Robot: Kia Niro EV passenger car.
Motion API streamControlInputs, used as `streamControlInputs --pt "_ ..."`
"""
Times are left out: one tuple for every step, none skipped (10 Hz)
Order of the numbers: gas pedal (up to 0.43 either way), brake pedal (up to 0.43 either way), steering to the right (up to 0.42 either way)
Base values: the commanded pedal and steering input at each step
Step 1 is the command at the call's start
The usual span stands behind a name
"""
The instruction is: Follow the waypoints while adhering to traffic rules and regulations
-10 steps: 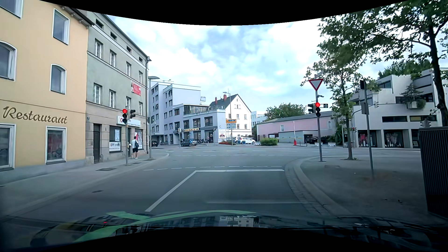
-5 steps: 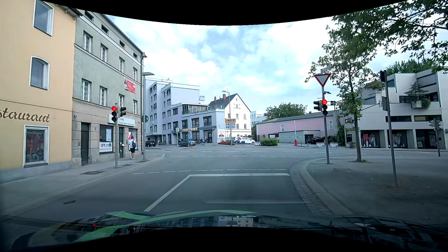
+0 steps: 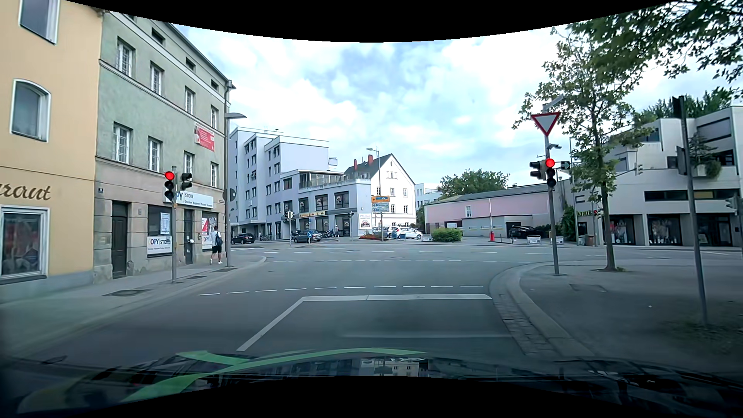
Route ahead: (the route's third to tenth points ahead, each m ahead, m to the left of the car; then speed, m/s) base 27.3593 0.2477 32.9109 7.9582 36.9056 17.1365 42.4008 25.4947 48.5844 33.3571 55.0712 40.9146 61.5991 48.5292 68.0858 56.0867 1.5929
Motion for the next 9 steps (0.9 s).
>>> streamControlInputs --pt "0.0 0.195 0.011" --pt "0.0 0.177 0.011" --pt "0.0 0.152 0.011" --pt "0.0 0.104 0.011" --pt "0.0 0.116 0.011" --pt "0.0 0.152 0.011" --pt "0.0 0.177 0.011" --pt "0.0 0.171 0.011" --pt "0.0 0.171 0.01"
